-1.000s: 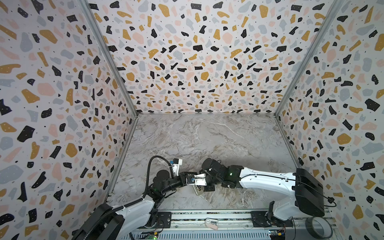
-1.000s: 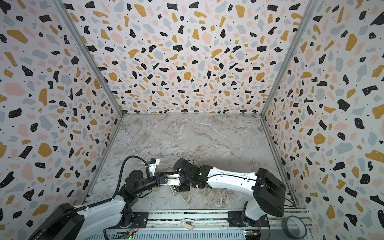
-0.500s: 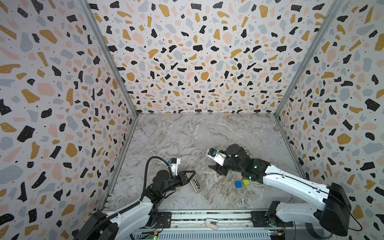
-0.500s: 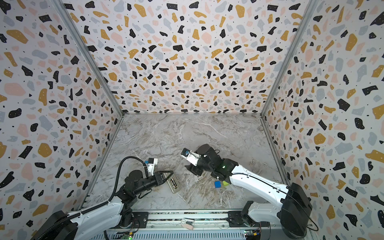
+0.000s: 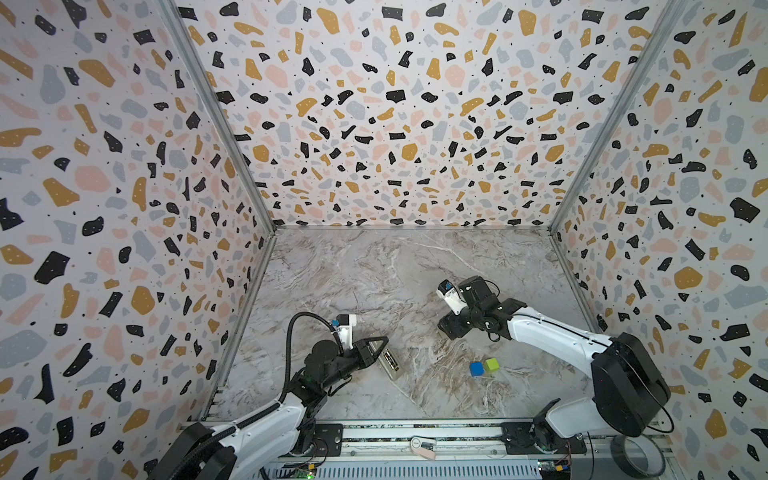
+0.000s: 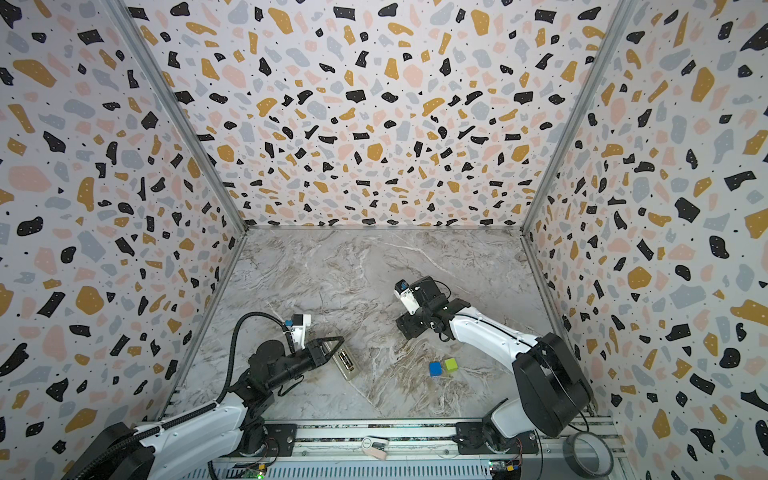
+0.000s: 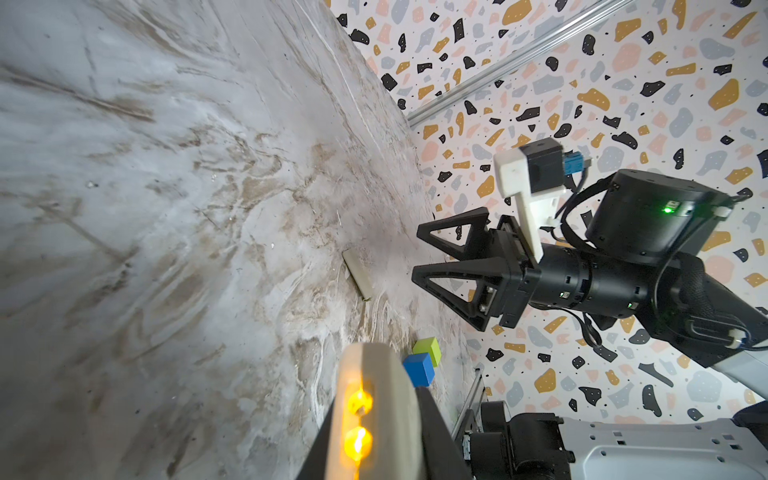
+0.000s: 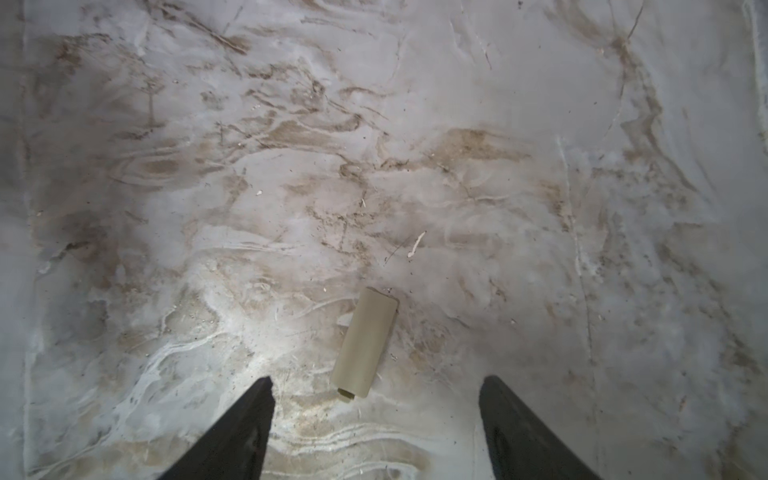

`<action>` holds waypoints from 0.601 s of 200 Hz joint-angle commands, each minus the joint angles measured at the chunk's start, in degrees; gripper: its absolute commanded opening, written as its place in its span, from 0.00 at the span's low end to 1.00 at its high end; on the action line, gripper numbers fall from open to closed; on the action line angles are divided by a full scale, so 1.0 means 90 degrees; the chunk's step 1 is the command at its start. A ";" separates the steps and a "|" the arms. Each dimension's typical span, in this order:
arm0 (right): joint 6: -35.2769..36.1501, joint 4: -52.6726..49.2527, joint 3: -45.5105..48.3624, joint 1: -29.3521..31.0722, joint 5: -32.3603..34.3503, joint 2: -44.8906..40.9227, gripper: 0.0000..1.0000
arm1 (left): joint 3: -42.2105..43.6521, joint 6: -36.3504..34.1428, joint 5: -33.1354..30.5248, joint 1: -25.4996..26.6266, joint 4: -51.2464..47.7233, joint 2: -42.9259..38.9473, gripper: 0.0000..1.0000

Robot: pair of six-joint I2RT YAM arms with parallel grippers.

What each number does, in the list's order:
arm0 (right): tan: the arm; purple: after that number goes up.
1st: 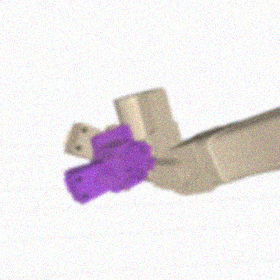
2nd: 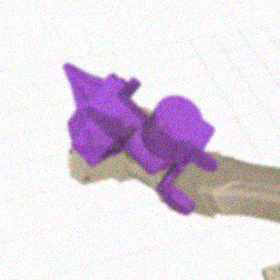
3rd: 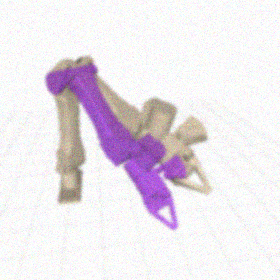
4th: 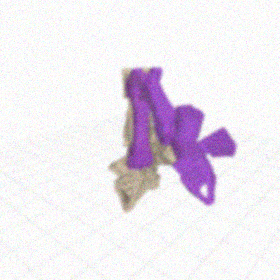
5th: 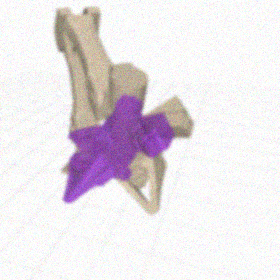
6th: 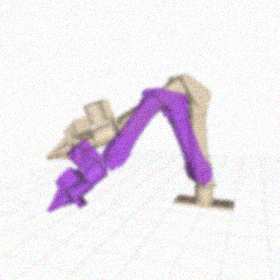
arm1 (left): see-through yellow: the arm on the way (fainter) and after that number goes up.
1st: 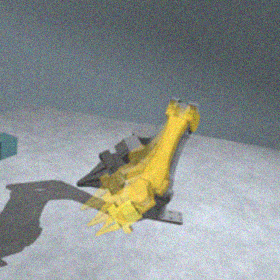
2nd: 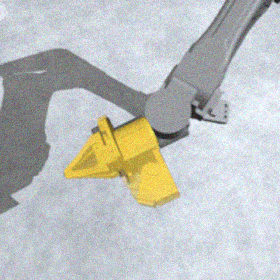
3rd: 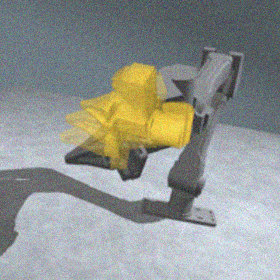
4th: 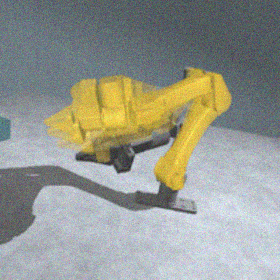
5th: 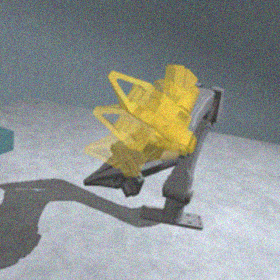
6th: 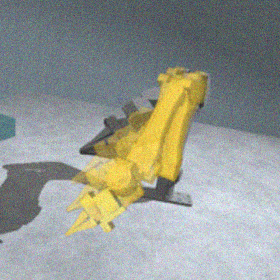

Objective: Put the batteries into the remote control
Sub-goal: 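Move the right gripper away from the remote to the beige battery cover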

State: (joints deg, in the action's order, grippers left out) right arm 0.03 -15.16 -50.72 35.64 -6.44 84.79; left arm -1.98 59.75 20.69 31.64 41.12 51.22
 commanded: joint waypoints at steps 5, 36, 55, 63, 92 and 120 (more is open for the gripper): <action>-0.0115 0.0019 -0.0017 -0.0059 -0.0038 0.0258 0.80 | 0.0002 -0.0085 -0.0062 0.0022 0.0493 -0.0063 0.00; -0.0054 -0.0013 -0.0087 -0.0069 -0.0159 0.0710 0.77 | 0.0034 -0.0105 -0.0097 0.0020 0.0493 -0.0060 0.00; -0.0098 0.0070 -0.0063 -0.0061 -0.0279 0.0805 0.76 | 0.0041 -0.0130 -0.0102 0.0020 0.0453 -0.0062 0.00; -0.0104 0.0111 -0.0040 -0.0053 -0.0300 0.0837 0.76 | 0.0044 -0.0135 -0.0120 0.0020 0.0434 -0.0065 0.00; -0.0116 0.0137 -0.0023 -0.0039 -0.0305 0.0966 0.72 | 0.0072 -0.0100 -0.0145 0.0020 0.0451 -0.0087 0.00; -0.0142 0.0099 -0.0058 0.0084 -0.0259 0.1114 0.67 | 0.0063 -0.0095 -0.0177 0.0020 0.0440 -0.0079 0.00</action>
State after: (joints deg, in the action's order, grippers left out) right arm -0.47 -13.63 -50.72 35.40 -8.54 94.21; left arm -1.74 59.37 19.88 31.64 41.58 51.13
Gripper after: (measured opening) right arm 0.690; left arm 0.232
